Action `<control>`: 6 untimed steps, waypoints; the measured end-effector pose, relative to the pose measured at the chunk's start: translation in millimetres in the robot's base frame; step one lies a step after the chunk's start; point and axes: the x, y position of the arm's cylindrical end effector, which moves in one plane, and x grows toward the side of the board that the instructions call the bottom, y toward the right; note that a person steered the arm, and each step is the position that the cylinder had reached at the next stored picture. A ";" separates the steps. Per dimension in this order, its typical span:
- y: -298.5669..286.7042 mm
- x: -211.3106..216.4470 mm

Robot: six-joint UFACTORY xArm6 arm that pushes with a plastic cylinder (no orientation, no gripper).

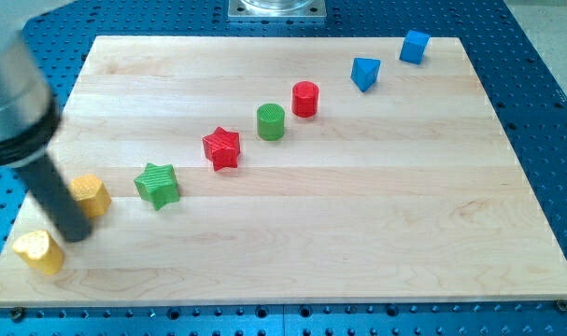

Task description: Move the green star to the left of the red star

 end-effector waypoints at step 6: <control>90.5 -85.7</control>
